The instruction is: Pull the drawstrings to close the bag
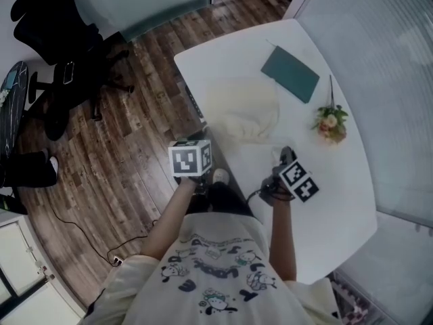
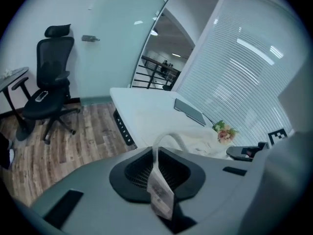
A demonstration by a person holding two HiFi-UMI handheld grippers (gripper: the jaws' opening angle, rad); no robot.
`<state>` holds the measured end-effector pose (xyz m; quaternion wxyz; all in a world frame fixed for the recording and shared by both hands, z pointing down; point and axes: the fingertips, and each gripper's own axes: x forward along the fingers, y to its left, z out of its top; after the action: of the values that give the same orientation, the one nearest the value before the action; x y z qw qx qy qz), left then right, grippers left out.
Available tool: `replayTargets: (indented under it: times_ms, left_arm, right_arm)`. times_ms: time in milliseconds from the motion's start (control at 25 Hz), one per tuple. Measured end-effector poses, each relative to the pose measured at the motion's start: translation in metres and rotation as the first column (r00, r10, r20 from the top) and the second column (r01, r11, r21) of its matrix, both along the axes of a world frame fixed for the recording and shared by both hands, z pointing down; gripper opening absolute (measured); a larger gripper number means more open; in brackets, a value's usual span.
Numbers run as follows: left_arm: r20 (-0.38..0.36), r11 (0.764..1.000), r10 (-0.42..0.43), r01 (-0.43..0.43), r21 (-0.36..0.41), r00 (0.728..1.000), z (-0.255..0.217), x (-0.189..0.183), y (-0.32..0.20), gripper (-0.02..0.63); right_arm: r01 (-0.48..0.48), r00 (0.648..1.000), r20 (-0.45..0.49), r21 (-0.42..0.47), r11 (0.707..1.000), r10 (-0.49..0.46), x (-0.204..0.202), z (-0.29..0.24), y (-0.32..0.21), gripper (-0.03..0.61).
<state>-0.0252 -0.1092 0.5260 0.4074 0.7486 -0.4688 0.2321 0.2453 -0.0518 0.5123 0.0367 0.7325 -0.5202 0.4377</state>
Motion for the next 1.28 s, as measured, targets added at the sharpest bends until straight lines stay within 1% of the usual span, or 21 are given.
replayTargets:
  times_ms: [40,80,120,160,200,280,360,400,480,560,600,720,760,800,880,960,1040,1160,1280]
  left_arm:
    - [0.002,1.000,0.016,-0.016,0.004,1.000,-0.001,0.002,0.005,0.060]
    - [-0.001,1.000,0.029,-0.029,0.003,1.000,-0.002,0.003,0.010,0.075]
    - [-0.007,0.999,0.041,-0.041,-0.001,0.999,-0.003,0.004,0.014,0.110]
    - [-0.014,0.999,0.050,-0.050,-0.002,0.999,-0.005,0.004,0.018,0.161]
    - [-0.018,0.998,0.055,-0.055,0.003,0.998,-0.008,0.004,0.020,0.169]
    - [-0.010,0.998,0.060,-0.059,0.028,0.998,-0.015,0.002,0.024,0.183]
    - [0.007,0.996,0.060,-0.060,0.062,0.998,-0.023,0.001,0.026,0.192]
    - [0.011,0.995,0.057,-0.058,0.079,0.998,-0.028,0.001,0.028,0.198]
    - [0.011,0.991,0.054,-0.055,0.119,0.998,-0.041,0.001,0.030,0.199]
    - [0.011,0.982,0.059,-0.060,0.180,0.998,-0.059,0.004,0.030,0.198]
    - [0.020,0.974,0.065,-0.068,0.217,0.998,-0.068,0.006,0.029,0.198]
    - [0.063,0.942,0.091,-0.107,0.317,0.994,-0.096,0.012,0.026,0.198]
    - [0.069,0.930,0.098,-0.116,0.348,0.993,-0.107,0.015,0.025,0.198]
    - [0.071,0.918,0.104,-0.123,0.377,0.992,-0.117,0.018,0.024,0.198]
    - [0.072,0.895,0.111,-0.131,0.426,0.991,-0.134,0.023,0.022,0.195]
    - [0.076,0.873,0.112,-0.135,0.468,0.991,-0.148,0.026,0.022,0.193]
    - [0.080,0.854,0.106,-0.132,0.504,0.991,-0.159,0.027,0.022,0.176]
    - [0.072,0.827,0.089,-0.114,0.550,0.993,-0.171,0.026,0.022,0.154]
    - [0.086,0.806,0.080,-0.115,0.581,0.993,-0.176,0.025,0.024,0.132]
  right_arm:
    - [0.020,0.999,-0.032,-0.011,1.000,-0.020,-0.001,-0.001,0.003,0.027]
    - [0.039,0.998,-0.057,-0.019,0.999,-0.040,-0.002,-0.002,0.005,0.073]
    - [0.057,0.996,-0.075,-0.023,0.998,-0.058,-0.004,-0.004,0.008,0.177]
    - [0.068,0.993,-0.092,-0.025,0.997,-0.070,-0.005,-0.007,0.010,0.210]
    - [0.071,0.991,-0.114,-0.026,0.997,-0.074,-0.005,-0.010,0.013,0.212]
    - [0.061,0.981,-0.182,-0.014,0.998,-0.063,-0.002,-0.022,0.019,0.213]
    - [0.060,0.962,-0.269,0.023,0.998,-0.051,-0.003,-0.041,0.021,0.214]
    - [0.079,0.947,-0.314,0.046,0.996,-0.060,-0.009,-0.052,0.020,0.214]
    - [0.159,0.913,-0.390,0.081,0.984,-0.116,-0.029,-0.073,0.016,0.212]
    - [0.251,0.877,-0.447,0.112,0.961,-0.177,-0.053,-0.095,0.010,0.203]
    - [0.290,0.858,-0.475,0.129,0.948,-0.198,-0.064,-0.105,0.007,0.183]
    - [0.384,0.795,-0.562,0.172,0.907,-0.230,-0.094,-0.133,0.001,0.113]
    - [0.408,0.779,-0.580,0.184,0.894,-0.236,-0.102,-0.140,-0.001,0.106]
    - [0.427,0.771,-0.589,0.196,0.883,-0.242,-0.110,-0.145,-0.002,0.100]
    - [0.449,0.769,-0.588,0.221,0.866,-0.249,-0.121,-0.154,-0.004,0.092]
    - [0.459,0.772,-0.586,0.244,0.855,-0.247,-0.128,-0.163,-0.005,0.085]
    - [0.463,0.773,-0.589,0.267,0.845,-0.237,-0.133,-0.172,-0.005,0.080]
    - [0.465,0.770,-0.602,0.300,0.833,-0.213,-0.136,-0.184,-0.006,0.072]
    - [0.460,0.772,-0.605,0.321,0.828,-0.194,-0.137,-0.190,-0.004,0.065]
